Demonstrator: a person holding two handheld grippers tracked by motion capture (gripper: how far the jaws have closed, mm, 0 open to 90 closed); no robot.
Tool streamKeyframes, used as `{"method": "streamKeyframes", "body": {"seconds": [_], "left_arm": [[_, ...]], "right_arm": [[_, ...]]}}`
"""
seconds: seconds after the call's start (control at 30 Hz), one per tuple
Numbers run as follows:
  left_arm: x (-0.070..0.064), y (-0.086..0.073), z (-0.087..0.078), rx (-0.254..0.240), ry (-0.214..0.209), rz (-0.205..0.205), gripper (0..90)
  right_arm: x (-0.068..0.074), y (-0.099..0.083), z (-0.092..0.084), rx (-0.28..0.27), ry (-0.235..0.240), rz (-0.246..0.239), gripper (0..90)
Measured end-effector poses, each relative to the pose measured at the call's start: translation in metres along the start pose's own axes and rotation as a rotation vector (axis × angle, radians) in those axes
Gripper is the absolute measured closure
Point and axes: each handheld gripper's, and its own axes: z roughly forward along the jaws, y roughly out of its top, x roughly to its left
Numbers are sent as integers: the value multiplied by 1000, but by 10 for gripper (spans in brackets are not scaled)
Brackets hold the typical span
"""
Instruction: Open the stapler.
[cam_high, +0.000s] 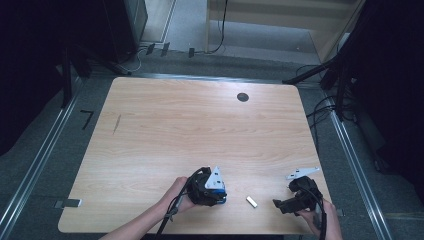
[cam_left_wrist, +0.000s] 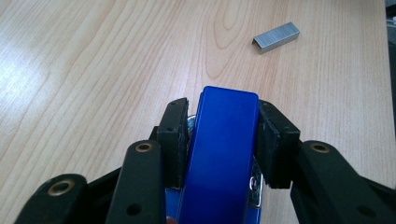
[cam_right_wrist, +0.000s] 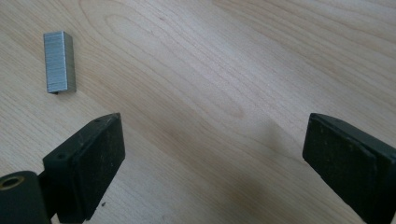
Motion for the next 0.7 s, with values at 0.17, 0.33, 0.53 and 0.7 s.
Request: {"method": "streamKeyframes", "body": {"seconds": [0.17, 0.33, 0.53, 0.7], "left_arm": [[-1, 0, -1, -5, 3, 17, 611], [1, -2, -8, -39, -12, 30, 622], [0, -2, -14, -59, -16, 50, 633], [0, -2, -17, -72, -18, 60, 640]], "right_arm": [[-1, 0, 0, -2, 1, -1, 61], [1, 0, 0, -15, 14, 3, 61], [6, 4, -3, -34, 28, -2, 61], [10, 8, -5, -56, 40, -1, 62]]}}
